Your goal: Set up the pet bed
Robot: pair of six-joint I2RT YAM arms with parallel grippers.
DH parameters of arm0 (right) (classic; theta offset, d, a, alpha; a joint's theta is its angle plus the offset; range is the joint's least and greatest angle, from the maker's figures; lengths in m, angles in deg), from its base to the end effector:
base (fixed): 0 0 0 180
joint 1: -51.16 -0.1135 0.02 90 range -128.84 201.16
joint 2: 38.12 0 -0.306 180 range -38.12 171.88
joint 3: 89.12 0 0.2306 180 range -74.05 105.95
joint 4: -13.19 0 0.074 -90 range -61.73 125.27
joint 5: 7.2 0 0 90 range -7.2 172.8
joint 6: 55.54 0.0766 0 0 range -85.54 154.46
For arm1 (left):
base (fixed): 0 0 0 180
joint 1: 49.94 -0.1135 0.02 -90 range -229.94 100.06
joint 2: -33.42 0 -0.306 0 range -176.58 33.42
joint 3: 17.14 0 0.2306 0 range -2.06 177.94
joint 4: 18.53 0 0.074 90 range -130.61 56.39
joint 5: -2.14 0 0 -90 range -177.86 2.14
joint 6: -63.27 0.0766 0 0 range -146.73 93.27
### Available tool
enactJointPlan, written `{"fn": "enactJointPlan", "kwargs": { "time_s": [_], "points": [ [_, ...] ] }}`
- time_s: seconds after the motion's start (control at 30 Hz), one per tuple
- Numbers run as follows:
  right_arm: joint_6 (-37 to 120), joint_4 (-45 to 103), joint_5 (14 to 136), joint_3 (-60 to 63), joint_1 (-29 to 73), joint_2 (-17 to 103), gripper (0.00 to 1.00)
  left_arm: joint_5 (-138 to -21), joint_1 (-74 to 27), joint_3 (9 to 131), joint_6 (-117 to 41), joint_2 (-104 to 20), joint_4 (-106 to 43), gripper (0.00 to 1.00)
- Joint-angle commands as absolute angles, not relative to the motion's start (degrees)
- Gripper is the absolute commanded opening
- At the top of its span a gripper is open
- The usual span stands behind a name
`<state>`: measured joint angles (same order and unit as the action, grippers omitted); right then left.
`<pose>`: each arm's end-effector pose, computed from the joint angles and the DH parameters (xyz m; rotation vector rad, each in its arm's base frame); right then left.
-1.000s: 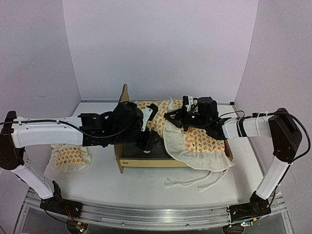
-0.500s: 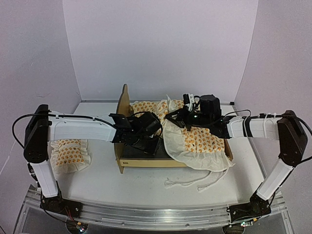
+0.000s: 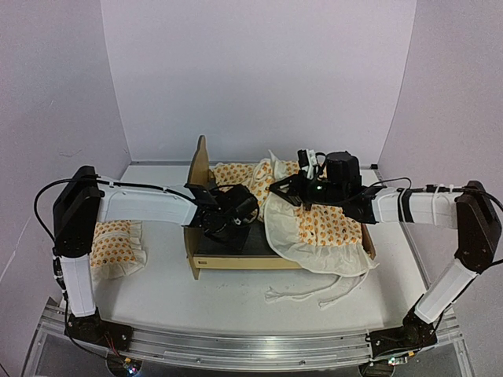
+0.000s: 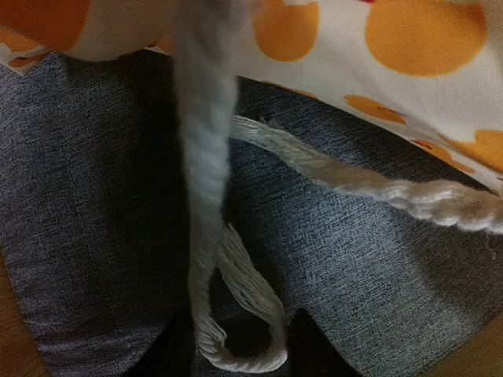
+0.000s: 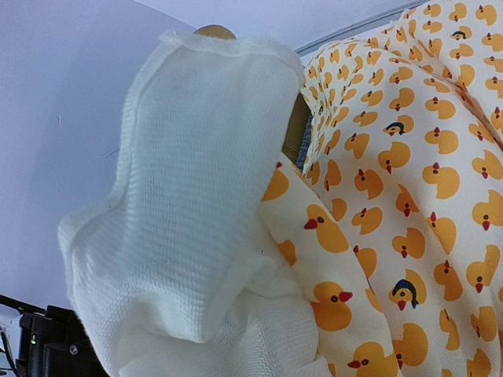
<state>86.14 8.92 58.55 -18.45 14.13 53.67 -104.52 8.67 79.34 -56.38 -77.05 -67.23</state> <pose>0.2863 0.2554 0.2946 -0.0638 2.1110 1.4022 0.2367 -0.3457 0.2135 0.5599 2.5374 -0.1664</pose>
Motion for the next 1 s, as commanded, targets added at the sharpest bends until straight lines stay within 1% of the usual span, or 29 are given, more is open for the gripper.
{"fn": "enactJointPlan", "kwargs": {
  "time_s": [0.0,0.1,0.23,0.37,0.6,0.7,0.87,0.97],
  "points": [
    [84.69,7.86,58.6,-18.5,14.23,50.5,0.0,-105.84,8.98,81.42,-54.41,-76.42,-68.01,0.33],
    [84.52,8.01,58.42,-18.37,14.22,50.49,0.0,-105.92,9.03,80.16,-54.24,-74.49,-68.07,0.18],
    [83.06,9.38,57.14,-18.08,14.24,49.92,0.0,-103.92,9.03,78.41,-54.56,-69.32,-67.98,0.01],
    [80.32,11.66,55.89,-17.81,14.25,49.36,0.0,-99.38,9.03,77.98,-52.91,-64.34,-67.97,0.0],
    [76.97,15.2,50.16,-15.5,14.17,48.99,0.0,-94.16,9.03,74.23,-47.92,-54.89,-67.72,0.0],
    [74.78,17.63,47.32,-14.24,14.25,49.08,0.0,-94.57,8.95,72.54,-46.64,-51.17,-67.73,0.0],
    [73.48,20.44,46.47,-13.19,14.24,49.2,0.0,-96.14,8.82,70.37,-44.55,-45.37,-65.71,0.0],
    [73.88,20.6,46.22,-12.52,14.24,49.53,0.0,-96.19,8.69,70.23,-43.65,-45.59,-65.27,0.0]
  ]
}}
